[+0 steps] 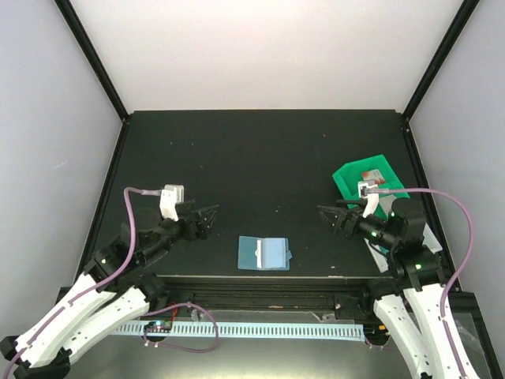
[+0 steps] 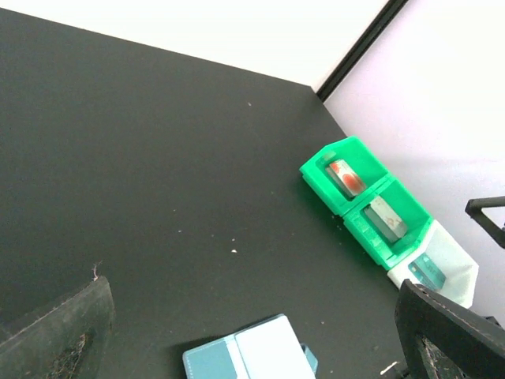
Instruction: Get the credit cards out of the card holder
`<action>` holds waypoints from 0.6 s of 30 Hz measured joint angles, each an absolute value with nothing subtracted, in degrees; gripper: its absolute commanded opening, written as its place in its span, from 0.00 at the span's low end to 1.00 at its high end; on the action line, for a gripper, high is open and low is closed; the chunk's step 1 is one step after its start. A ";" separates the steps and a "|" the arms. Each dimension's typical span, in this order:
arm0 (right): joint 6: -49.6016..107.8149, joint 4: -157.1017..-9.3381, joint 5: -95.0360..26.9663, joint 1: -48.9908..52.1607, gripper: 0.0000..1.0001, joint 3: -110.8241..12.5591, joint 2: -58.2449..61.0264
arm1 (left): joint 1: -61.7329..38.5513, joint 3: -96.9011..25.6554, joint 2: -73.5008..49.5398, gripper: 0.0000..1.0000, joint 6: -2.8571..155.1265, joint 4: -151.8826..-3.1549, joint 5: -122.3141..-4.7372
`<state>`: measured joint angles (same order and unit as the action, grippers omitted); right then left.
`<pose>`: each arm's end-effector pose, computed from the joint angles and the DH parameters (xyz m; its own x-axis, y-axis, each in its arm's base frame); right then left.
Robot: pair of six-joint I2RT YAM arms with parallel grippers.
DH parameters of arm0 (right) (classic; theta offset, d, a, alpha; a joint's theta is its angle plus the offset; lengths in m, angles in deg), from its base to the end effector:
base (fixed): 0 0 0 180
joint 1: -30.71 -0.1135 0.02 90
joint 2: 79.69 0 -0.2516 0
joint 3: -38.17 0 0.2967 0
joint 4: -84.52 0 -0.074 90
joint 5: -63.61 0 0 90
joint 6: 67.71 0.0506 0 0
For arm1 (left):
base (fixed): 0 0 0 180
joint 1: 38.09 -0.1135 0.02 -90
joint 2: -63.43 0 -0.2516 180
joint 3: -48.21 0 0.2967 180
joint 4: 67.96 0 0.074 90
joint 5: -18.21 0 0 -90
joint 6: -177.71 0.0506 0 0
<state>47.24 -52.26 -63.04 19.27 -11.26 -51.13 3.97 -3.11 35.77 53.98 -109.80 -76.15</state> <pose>0.1726 0.0657 0.2959 -0.6333 0.2171 -0.7428 -0.4777 0.6455 0.5959 0.1415 -0.1225 0.3105 -0.5338 -0.2641 -0.8033 0.3823 0.7720 -0.5078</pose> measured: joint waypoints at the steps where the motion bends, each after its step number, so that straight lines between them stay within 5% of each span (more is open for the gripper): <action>1: 47.26 -52.53 -62.77 19.27 1.00 -11.26 -52.01 | 3.97 -2.81 36.18 0.99 53.78 -109.60 -75.91; 18: 48.42 -53.01 -61.24 19.27 1.00 -12.68 -53.69 | 3.97 -1.43 41.78 0.99 52.45 -105.58 -74.20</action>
<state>48.42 -53.01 -61.24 19.27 -12.68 -53.69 3.97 -1.43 41.78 52.45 -105.58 -74.20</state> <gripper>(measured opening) 0.995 0.990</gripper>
